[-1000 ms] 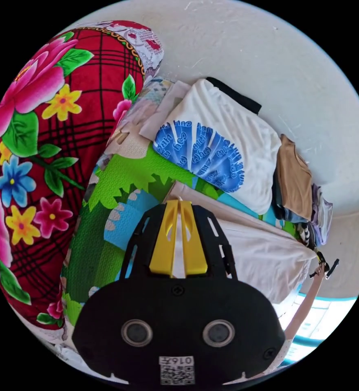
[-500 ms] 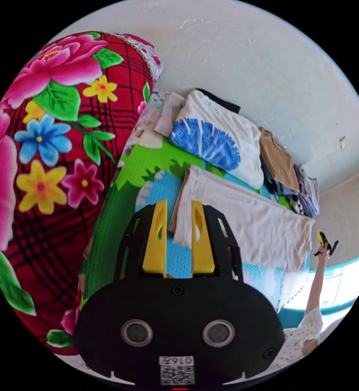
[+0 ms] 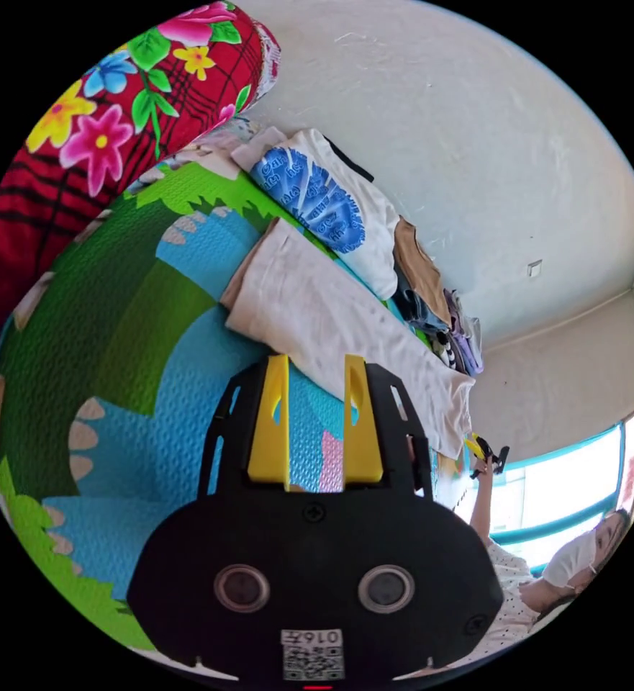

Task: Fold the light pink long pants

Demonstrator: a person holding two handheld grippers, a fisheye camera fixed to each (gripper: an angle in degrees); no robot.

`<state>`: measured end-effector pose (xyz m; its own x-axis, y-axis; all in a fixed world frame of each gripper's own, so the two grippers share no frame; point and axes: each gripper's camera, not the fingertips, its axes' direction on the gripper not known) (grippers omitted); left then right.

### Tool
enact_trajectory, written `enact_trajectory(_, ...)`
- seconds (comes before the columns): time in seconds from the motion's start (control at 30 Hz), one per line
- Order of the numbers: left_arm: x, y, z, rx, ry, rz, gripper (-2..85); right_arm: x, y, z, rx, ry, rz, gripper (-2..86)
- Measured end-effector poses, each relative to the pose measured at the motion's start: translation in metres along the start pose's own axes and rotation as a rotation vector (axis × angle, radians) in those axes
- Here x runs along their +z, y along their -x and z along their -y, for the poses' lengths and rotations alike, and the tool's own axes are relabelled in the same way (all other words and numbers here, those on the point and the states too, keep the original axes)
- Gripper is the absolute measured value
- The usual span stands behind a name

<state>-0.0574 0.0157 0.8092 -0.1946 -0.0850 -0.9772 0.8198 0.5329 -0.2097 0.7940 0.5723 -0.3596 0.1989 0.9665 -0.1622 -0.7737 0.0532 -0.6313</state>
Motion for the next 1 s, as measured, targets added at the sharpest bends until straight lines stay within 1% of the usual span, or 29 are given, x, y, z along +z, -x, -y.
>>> enact_trajectory(0.1,0.01,0.003,0.012,-0.061,-0.03,0.003,6.8,-0.002,0.007,-0.003,0.02,-0.017,-0.02,16.8)
enact_trajectory(0.17,0.016,0.01,0.015,-0.115,-0.061,0.023,0.9,-0.003,0.012,-0.003,0.048,-0.024,0.001,16.8)
enact_trajectory(0.23,0.017,0.013,0.014,-0.133,-0.086,0.001,-0.2,-0.001,0.016,-0.001,0.066,-0.028,-0.01,16.4)
enact_trajectory(0.3,0.016,0.014,0.011,-0.128,-0.104,0.001,-0.7,0.002,0.024,0.0,0.067,-0.039,-0.022,15.7)
enact_trajectory(0.4,0.013,0.008,0.005,-0.095,-0.113,0.053,-0.9,0.009,0.04,0.002,0.069,-0.047,-0.026,13.5)
enact_trajectory(0.5,0.008,0.003,0.0,-0.081,-0.102,0.091,-1.0,0.015,0.055,0.0,0.057,-0.034,-0.095,9.0)
enact_trajectory(0.6,-0.003,-0.001,-0.008,-0.073,-0.099,0.102,-1.0,0.002,0.064,-0.01,0.066,-0.045,-0.021,7.3)
enact_trajectory(0.7,-0.016,-0.009,-0.021,-0.026,-0.09,0.128,-1.0,-0.014,0.074,-0.025,0.037,-0.018,0.025,6.5)
enact_trajectory(0.8,-0.032,-0.015,-0.039,0.002,-0.073,0.131,-0.9,-0.033,0.086,-0.044,-0.004,0.014,0.041,6.2)
enact_trajectory(0.9,-0.049,-0.018,-0.065,0.006,-0.047,0.091,-0.8,-0.057,0.1,-0.069,-0.034,0.028,0.044,6.2)
enact_trajectory(1.0,-0.064,-0.019,-0.102,0.017,0.0,0.045,-0.4,-0.073,0.116,-0.095,-0.083,0.085,-0.035,6.7)
